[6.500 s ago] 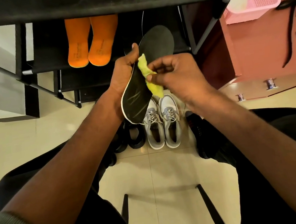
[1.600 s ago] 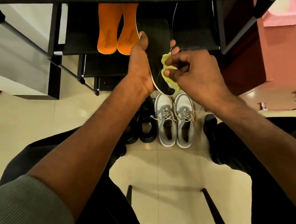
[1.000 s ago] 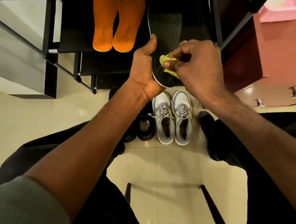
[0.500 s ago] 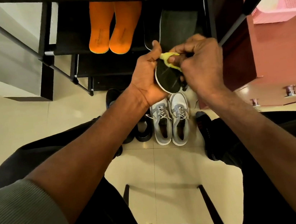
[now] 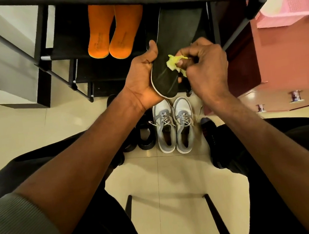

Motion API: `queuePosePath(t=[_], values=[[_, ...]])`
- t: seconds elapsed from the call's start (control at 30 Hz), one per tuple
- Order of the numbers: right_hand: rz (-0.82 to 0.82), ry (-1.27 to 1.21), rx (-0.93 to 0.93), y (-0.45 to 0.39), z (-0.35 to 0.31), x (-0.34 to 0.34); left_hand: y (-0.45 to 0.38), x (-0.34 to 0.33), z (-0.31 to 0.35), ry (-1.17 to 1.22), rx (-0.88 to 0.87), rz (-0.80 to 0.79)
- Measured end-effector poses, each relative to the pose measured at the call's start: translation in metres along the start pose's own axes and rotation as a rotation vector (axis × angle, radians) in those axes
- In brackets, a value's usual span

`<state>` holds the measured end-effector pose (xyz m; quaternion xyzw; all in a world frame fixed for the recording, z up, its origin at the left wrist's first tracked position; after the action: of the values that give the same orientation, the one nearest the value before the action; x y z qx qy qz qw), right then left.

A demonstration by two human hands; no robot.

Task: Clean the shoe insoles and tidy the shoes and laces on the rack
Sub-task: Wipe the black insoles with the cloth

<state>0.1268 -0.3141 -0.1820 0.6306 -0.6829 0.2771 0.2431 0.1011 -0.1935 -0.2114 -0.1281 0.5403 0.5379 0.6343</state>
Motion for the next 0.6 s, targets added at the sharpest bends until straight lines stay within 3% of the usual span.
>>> queuePosePath(t=[0.23,0.3,0.4,0.5,0.6], values=[[-0.28,-0.228,0.253,0.037,-0.042,-0.026,0.006,0.008,0.005,0.096,0.056,0.037],[-0.336,-0.189,0.351,0.043,-0.053,-0.028,0.012,-0.003,0.002,0.157,0.124,-0.109],[-0.235,-0.001,0.399,0.046,-0.053,-0.025,0.014,-0.007,0.004,0.053,0.074,-0.15],[-0.054,0.117,0.322,0.025,-0.036,-0.007,0.005,0.003,0.003,0.016,0.093,-0.048],[0.064,0.322,0.234,0.007,-0.019,0.011,0.001,0.003,-0.001,0.014,0.085,-0.049]])
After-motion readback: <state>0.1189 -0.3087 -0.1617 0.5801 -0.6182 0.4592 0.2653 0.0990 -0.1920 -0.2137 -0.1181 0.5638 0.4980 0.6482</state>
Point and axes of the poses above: each hand's wrist, its own y-axis away from the middle knuckle, its own x-axis out of the back of the hand, z = x × y, the point moved 6 cm from there along -y, towards the middle knuckle, and after that the axes turned 4 degrees about y, right-handed, at the moved point
